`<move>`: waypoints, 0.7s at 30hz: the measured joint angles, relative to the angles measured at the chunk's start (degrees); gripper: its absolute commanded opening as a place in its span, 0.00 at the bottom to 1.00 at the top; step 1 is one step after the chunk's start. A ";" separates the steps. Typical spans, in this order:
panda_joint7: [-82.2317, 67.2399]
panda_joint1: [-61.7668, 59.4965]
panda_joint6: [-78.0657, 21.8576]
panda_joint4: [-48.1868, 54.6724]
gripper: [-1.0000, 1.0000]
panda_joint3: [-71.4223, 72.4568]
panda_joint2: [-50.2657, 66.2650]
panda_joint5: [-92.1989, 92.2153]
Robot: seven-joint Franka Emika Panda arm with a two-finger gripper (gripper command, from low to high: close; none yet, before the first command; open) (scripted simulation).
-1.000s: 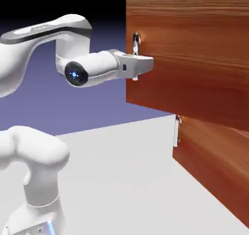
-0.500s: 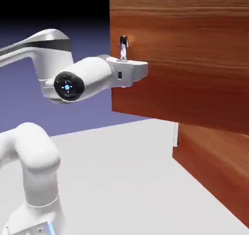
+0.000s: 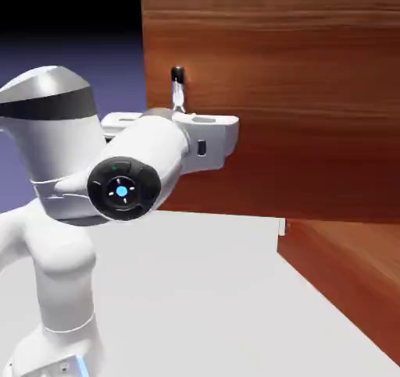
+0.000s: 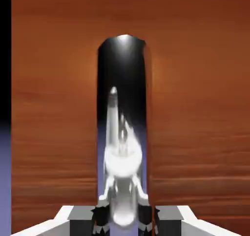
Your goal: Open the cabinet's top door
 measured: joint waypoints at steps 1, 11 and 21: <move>0.21 1.24 -2.10 2.08 0.00 -1.20 0.20 -0.83; 3.00 14.98 -20.16 22.84 0.00 -9.66 1.25 -6.03; 7.04 29.38 -35.15 43.61 0.00 -14.13 1.30 -7.74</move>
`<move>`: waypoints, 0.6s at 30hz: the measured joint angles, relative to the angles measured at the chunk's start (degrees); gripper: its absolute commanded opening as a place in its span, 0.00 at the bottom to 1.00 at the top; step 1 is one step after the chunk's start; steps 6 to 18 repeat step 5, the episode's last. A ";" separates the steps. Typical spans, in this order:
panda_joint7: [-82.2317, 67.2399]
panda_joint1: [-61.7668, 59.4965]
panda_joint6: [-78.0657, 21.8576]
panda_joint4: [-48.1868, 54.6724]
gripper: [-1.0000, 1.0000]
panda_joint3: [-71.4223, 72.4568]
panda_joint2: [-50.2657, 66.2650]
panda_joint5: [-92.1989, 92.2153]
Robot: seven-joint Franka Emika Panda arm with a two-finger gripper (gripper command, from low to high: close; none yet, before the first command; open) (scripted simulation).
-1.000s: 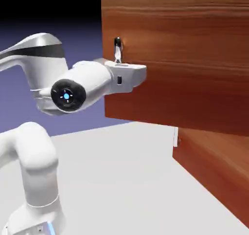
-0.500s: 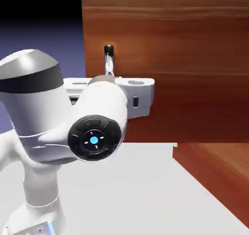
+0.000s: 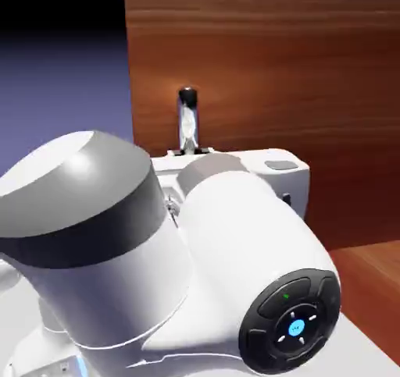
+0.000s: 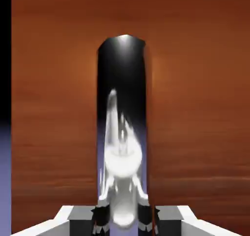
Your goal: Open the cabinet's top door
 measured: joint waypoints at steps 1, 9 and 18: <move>0.48 1.43 -1.38 2.08 0.00 -0.30 -0.01 -0.03; 2.54 7.11 -6.72 10.38 0.00 -1.30 -0.07 0.06; 2.54 7.11 -6.72 10.38 0.00 -1.30 -0.07 0.06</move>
